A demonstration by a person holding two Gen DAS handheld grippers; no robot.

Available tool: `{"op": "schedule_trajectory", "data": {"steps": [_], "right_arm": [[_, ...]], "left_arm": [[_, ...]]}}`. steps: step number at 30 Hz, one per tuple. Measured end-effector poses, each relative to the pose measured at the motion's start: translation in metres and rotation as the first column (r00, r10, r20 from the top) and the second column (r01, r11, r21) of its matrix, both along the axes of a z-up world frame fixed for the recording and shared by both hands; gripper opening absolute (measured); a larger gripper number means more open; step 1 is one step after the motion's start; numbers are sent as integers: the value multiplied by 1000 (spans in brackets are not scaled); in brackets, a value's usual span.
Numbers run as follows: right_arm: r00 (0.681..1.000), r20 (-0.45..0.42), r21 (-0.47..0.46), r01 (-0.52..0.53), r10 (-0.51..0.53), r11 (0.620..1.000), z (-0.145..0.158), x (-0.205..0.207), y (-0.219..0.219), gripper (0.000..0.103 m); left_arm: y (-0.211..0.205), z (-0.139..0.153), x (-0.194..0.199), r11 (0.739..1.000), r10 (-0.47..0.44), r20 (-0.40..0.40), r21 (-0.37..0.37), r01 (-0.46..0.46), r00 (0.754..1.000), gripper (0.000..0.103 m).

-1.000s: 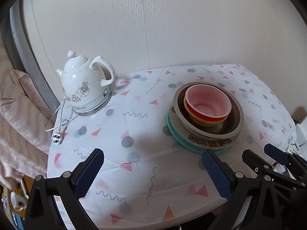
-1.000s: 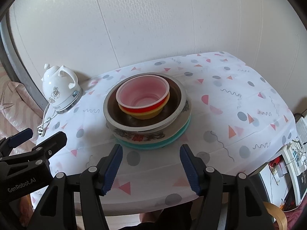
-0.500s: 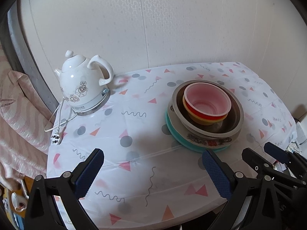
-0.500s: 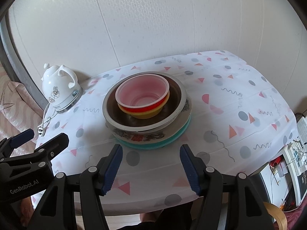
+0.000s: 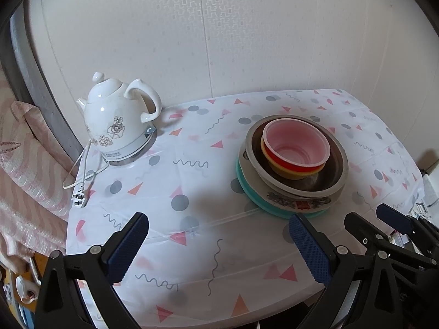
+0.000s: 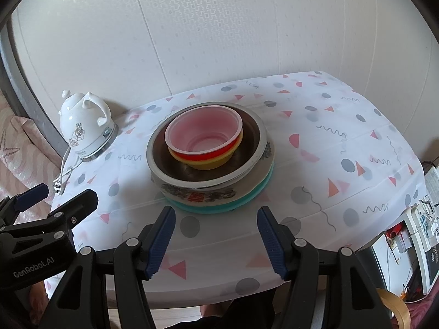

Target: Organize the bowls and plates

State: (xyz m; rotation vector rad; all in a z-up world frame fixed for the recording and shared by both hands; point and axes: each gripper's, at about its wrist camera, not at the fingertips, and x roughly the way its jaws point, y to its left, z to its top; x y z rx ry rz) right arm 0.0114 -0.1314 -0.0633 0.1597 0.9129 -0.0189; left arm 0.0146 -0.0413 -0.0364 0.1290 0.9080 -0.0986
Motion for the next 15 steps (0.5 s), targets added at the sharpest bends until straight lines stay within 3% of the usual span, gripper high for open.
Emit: {"op": "schedule_trajectory", "data": {"steps": [15], "right_arm": [[1000, -19, 0, -3, 3, 1000, -3, 5, 3, 63]], "left_arm": [[1, -5, 5, 1000, 0, -23, 8, 0, 1000, 103]]}}
